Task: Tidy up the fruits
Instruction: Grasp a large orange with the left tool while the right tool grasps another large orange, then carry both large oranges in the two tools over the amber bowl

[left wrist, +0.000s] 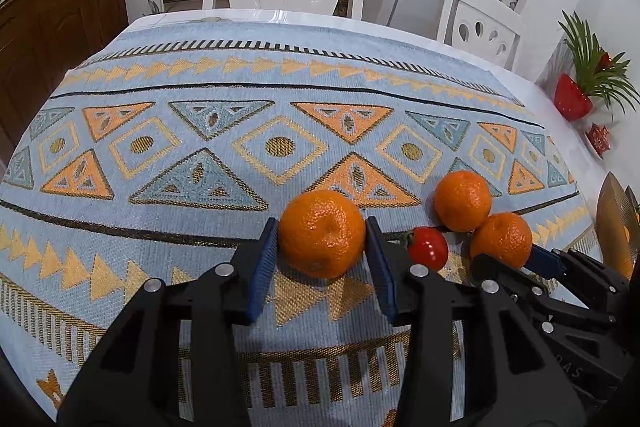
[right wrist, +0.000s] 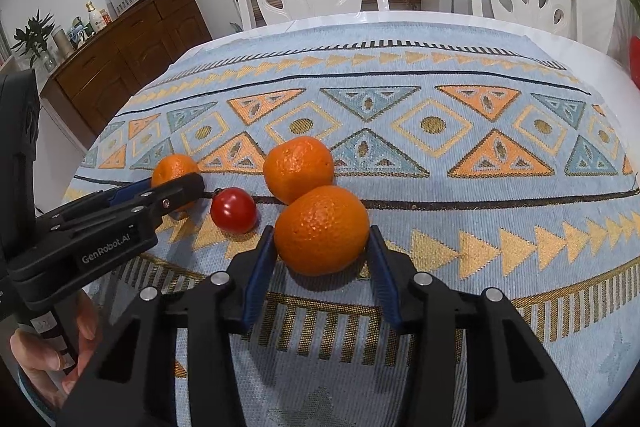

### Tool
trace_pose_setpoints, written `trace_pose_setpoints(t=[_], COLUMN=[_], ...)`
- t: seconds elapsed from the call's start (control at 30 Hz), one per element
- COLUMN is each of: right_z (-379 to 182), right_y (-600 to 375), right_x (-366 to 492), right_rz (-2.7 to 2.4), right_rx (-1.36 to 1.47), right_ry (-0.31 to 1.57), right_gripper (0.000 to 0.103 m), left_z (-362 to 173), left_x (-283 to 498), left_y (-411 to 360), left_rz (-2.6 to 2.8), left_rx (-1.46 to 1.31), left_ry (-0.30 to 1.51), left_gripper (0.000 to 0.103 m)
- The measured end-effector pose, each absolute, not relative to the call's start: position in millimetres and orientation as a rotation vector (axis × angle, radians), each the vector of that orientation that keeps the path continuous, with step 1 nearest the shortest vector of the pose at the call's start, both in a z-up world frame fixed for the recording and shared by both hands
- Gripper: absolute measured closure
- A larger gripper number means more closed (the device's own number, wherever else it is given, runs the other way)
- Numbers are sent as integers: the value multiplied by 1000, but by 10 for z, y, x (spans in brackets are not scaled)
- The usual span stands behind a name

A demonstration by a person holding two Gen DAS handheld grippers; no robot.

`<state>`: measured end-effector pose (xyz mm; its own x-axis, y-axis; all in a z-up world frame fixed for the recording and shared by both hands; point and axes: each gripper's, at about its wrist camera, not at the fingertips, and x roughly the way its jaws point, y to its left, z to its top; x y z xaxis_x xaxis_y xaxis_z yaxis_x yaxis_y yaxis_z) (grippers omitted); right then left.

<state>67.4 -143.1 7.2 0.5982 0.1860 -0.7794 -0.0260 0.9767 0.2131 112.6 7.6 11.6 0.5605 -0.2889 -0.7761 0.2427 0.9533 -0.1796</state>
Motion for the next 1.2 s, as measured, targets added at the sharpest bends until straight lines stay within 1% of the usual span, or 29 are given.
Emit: trace_pose_setpoints(t=[0.27, 0.73, 1.2], right_z=[82, 132, 350], right_y=[-1435, -1543, -2004], right_x=[666, 622, 473], right_rz=[122, 115, -26], right_rx=[185, 240, 358], right_ry=[913, 889, 765], right_gripper=[59, 60, 60], left_z=[124, 235, 354], left_x=[1128, 1077, 949], left_y=[71, 134, 70], left_rz=[-312, -312, -354], left_rx=[-55, -94, -92], left_ry=[921, 867, 797], left_gripper=[61, 61, 61])
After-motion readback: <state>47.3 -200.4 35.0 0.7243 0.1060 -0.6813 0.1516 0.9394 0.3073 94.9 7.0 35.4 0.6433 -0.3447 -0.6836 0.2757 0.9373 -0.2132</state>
